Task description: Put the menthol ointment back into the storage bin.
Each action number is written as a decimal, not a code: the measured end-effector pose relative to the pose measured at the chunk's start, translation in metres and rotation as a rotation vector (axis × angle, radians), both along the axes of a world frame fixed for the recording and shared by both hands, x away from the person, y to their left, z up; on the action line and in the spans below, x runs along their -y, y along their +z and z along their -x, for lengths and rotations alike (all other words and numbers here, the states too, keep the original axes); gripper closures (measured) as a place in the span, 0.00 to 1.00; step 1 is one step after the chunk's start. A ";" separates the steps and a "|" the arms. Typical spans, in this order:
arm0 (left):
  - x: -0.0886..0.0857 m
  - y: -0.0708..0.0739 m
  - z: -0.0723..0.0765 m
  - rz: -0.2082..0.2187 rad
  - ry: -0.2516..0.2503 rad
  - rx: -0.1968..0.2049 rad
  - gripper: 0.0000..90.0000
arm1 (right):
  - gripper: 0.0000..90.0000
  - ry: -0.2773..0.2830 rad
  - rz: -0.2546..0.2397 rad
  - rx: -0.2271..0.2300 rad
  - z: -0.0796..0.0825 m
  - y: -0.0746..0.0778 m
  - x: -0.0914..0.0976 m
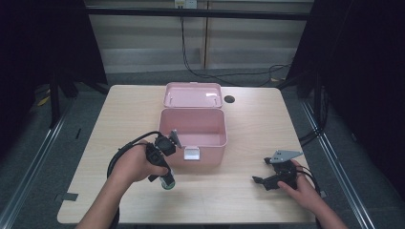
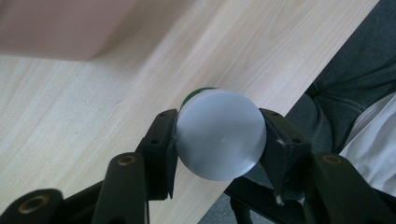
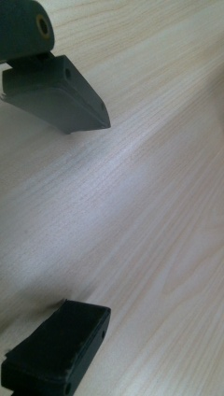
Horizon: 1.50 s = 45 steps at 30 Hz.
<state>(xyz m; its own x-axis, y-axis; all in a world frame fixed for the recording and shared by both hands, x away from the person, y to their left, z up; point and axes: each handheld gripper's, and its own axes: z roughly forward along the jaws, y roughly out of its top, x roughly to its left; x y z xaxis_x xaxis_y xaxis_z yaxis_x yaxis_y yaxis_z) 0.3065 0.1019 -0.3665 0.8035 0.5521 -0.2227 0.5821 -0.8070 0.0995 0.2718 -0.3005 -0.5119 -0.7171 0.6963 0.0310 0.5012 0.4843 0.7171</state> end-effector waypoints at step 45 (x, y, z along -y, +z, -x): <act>-0.045 0.065 -0.042 -0.009 0.162 0.057 0.56 | 0.09 0.001 0.001 -0.001 0.000 0.000 0.000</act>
<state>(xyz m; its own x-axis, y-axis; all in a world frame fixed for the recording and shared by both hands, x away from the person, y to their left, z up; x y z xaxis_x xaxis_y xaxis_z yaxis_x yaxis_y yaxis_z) 0.3481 0.1464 -0.3013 0.7146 0.6775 -0.1739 0.6986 -0.7038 0.1289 0.2718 -0.3006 -0.5117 -0.7174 0.6959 0.0308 0.5017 0.4855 0.7159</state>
